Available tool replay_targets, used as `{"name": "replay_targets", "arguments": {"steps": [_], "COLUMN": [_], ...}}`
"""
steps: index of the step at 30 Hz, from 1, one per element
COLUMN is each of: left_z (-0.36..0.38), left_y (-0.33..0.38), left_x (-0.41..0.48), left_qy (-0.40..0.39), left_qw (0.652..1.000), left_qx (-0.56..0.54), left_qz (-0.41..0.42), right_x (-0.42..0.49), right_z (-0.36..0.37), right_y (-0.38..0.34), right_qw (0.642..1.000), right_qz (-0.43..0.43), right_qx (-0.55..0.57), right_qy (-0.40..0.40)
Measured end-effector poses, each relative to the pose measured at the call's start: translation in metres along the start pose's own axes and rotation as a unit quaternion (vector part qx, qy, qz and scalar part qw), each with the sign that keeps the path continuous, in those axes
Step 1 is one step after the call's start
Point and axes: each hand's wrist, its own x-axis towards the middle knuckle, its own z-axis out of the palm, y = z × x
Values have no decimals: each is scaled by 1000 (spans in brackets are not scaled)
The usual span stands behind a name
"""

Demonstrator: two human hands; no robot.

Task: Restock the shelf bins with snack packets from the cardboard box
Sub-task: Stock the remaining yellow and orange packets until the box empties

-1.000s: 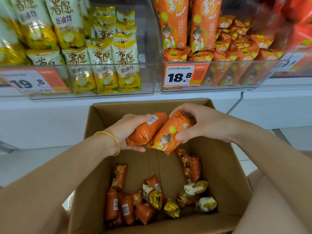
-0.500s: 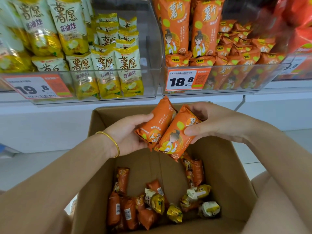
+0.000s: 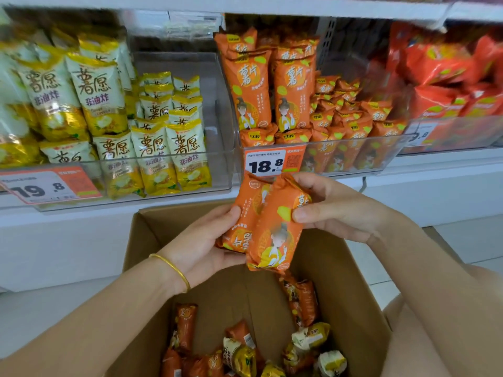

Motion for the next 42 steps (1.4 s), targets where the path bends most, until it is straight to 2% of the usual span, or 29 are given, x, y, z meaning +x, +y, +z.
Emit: {"name": "replay_targets", "arguments": {"steps": [4,8,11,12,14,15,16,20,24,28,32,33,34,38,40,42], "left_z": [8,8,6,5,3,4,5,16,30,63,98,104,109,117,116,114], "left_y": [10,15,15,17,22,24,25,24,35,61,85,90,95,116,126,136], "left_x": [-4,-3,4,6,8,9,9,9,8,11,19,22,26,52,67,78], "left_qy": [59,58,72,89,128,143,154,165,167,151,114,117,130,210,257,267], "left_qw": [994,989,978,964,890,852,834,819,788,753,774,757,721,547,451,393], "left_qx": [89,138,194,248,429,491,516,515,524,550,513,524,552,658,722,783], "left_qz": [14,-11,11,35,85,107,122,192,276,330,352,372,397,473,458,402], "right_x": [-11,-14,-10,-8,-4,-4,-4,-6,-6,-16,-35,-39,-42,-33,-19,2], "right_z": [-9,-4,-2,-2,-3,-3,-2,7,14,5,-28,-40,-53,-107,-129,-143], "right_y": [-8,-9,-5,-3,-3,-3,-4,-8,-8,-23,-44,-50,-56,-84,-98,-110], "right_qw": [1000,996,988,983,977,976,973,935,924,940,949,950,948,940,943,953], "right_qz": [-18,-4,-9,-15,-27,-29,-31,-66,-104,-147,-201,-211,-223,-254,-245,-222], "right_qx": [-15,-51,-89,-112,-146,-166,-196,-348,-367,-307,-227,-196,-172,-93,-66,-64], "right_qy": [22,76,128,146,151,139,122,35,-31,18,90,118,147,209,213,196]}}
